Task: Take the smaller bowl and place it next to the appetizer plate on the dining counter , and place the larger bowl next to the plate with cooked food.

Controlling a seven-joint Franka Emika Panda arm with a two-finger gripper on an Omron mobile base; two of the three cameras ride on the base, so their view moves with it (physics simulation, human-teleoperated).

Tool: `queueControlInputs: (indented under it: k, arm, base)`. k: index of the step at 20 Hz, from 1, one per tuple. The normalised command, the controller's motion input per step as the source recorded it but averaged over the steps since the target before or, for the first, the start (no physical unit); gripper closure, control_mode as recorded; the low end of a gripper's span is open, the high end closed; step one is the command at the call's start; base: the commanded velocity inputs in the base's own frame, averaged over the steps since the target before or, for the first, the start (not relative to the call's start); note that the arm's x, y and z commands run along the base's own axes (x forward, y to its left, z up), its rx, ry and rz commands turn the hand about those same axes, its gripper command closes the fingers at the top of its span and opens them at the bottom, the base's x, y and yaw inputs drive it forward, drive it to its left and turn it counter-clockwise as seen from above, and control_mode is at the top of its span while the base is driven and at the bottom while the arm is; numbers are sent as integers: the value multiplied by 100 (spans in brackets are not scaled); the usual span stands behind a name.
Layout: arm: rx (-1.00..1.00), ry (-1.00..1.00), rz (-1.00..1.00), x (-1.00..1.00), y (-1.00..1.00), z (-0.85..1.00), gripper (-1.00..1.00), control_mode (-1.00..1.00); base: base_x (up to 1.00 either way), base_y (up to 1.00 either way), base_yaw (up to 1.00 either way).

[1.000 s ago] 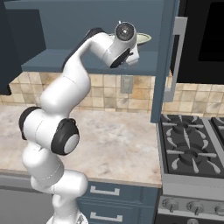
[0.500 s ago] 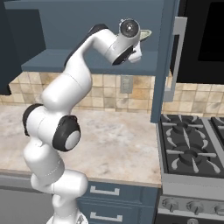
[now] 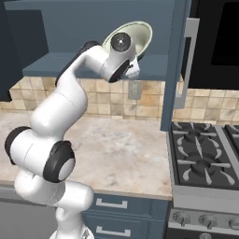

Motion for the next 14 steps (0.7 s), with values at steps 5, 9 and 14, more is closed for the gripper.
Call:
queueControlInputs:
  k: [5,9,14]
  arm:
    - [6,-17,-10,-97,0,39,100,-100]
    - [8,-4,-7,-100,0,53,100,-100]
    - [6,9,0,-100,4,58,100,-100]
  base:
    - [0,0,0]
    - [0,0,0]
    - [0,0,0]
